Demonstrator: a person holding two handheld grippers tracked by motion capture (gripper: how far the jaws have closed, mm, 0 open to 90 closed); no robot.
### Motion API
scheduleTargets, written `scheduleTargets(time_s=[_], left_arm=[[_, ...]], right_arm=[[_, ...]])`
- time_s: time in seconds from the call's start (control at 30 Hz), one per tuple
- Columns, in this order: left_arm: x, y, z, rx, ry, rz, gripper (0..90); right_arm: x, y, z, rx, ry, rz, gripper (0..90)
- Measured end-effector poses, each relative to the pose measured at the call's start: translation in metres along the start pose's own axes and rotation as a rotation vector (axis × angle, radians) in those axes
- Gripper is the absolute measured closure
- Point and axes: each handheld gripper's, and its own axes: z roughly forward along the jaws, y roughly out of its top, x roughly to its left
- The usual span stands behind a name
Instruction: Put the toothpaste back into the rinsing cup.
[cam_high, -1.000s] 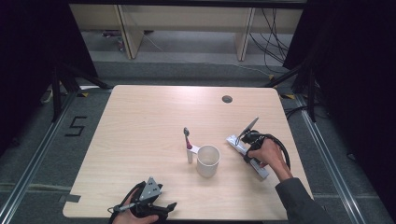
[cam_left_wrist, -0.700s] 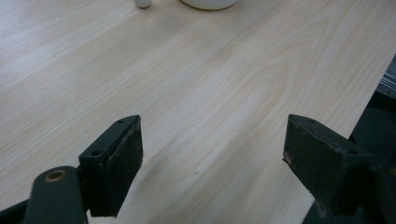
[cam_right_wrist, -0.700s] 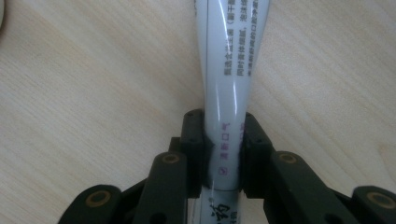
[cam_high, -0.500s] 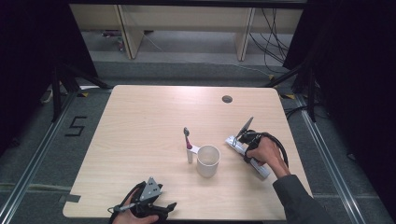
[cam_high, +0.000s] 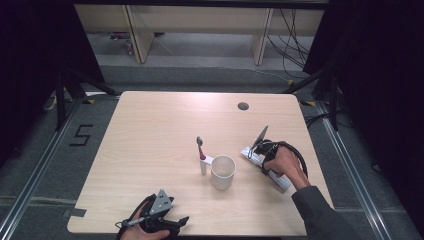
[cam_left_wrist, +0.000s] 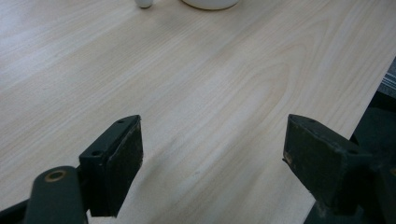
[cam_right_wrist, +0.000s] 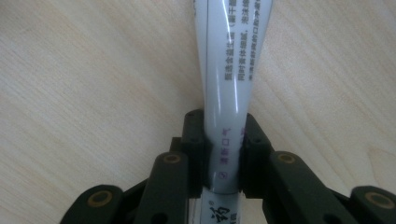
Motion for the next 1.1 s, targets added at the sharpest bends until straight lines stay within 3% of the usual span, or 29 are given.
scheduleTargets(time_s=[0.23, 0.27, 0.37, 0.5, 0.53, 0.7, 1.03, 1.1], left_arm=[[0.001, 0.0, 0.0, 0.002, 0.005, -0.002, 19.4], [0.003, 0.001, -0.001, 0.018, 0.012, 0.016, 19.4], [0.001, 0.0, 0.0, 0.003, 0.005, -0.005, 19.4], [0.002, 0.0, 0.0, 0.015, 0.013, 0.007, 19.4], [0.002, 0.0, -0.001, 0.015, 0.012, 0.005, 19.4], [0.002, 0.0, -0.001, 0.015, 0.007, 0.004, 19.4], [0.002, 0.0, -0.001, 0.011, 0.009, 0.001, 19.4], [0.002, 0.001, -0.001, 0.003, 0.007, -0.004, 19.4]], right_arm=[[-0.006, -0.007, -0.008, -0.045, -0.002, 0.011, 76.4], [-0.007, -0.008, -0.01, -0.061, 0.004, 0.009, 76.4], [-0.011, -0.012, -0.016, -0.1, -0.003, -0.009, 76.5], [-0.014, -0.015, -0.021, -0.149, -0.022, -0.04, 76.7], [-0.012, -0.016, -0.023, -0.143, -0.019, -0.025, 76.8], [-0.013, -0.016, -0.025, -0.155, -0.013, -0.058, 76.9], [-0.008, -0.015, -0.024, -0.129, -0.001, -0.061, 77.1], [-0.009, -0.014, -0.021, -0.126, -0.015, -0.1, 77.1]])
